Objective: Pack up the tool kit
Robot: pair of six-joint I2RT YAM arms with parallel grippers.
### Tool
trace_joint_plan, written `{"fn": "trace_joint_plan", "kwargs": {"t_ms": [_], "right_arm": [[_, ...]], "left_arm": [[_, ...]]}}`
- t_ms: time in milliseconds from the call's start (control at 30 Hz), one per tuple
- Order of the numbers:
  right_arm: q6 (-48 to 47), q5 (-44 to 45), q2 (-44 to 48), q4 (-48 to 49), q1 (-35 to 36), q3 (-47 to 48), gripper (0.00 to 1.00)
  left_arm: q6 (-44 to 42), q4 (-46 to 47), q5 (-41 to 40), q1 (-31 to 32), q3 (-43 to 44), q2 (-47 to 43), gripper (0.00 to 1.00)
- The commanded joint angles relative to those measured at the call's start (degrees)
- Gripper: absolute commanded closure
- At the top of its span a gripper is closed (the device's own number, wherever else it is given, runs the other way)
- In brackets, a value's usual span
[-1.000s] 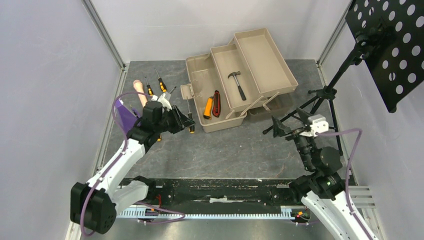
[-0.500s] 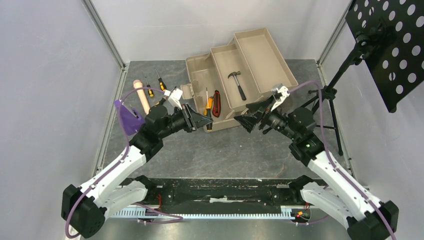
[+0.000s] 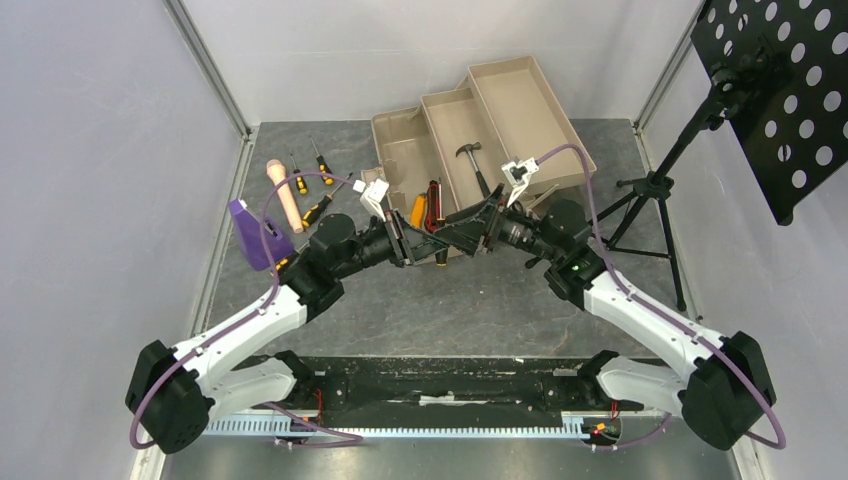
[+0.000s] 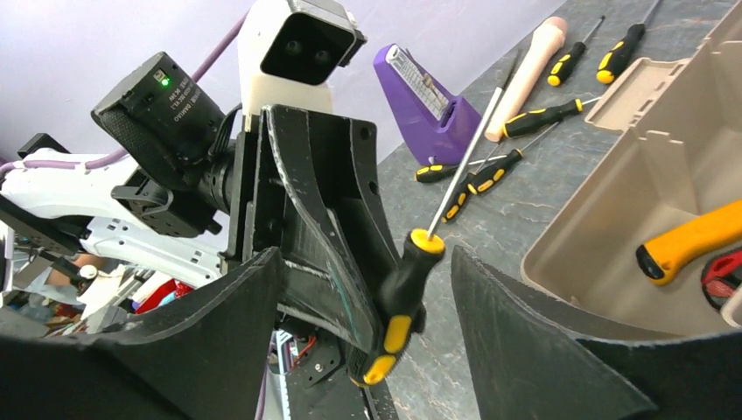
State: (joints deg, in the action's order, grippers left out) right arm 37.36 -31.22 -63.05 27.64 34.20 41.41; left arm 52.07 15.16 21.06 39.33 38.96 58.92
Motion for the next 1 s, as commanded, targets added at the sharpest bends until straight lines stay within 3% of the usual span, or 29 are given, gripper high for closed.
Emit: {"fn": "trace_joint_plan", "kwargs": {"t_ms": [0,267,400,500,667,800,967], "right_arm": [[2.0,0.3,-2.9,4.7,0.9,3.2,0.30],[2.1,2.6,-6.4,4.8,1.0,3.5,0.52],[1.4,2.9,-7.1,4.3,1.0,4.7,0.74],[-0.7,3.5,-7.9,1.7,1.0,6.6,0.98],[-3.2,3.5,-9.4,-0.7,0.8,8.5,1.00],[-5.8,4.2,-9.7,-3.5,-0.7,10.1,1.00],[-12.3,8.0,-9.5,-10.9,-5.0,14.2,1.00]], "left_arm": [[2.5,8.5,0.4,0.8,0.7,1.4,0.92],[0.5,8.9,0.9,0.9,0.7,0.9,0.92],[-0.3,8.3,0.9,0.9,0.8,1.4,0.91],[-0.7,7.2,0.3,0.9,0.8,1.6,0.88],[-3.3,4.3,-0.6,0.9,1.7,1.0,0.87],[-6.6,-2.4,-3.9,0.8,3.7,-0.2,0.65],[-13.8,-18.7,-13.3,-0.8,8.4,-2.4,0.24]]}}
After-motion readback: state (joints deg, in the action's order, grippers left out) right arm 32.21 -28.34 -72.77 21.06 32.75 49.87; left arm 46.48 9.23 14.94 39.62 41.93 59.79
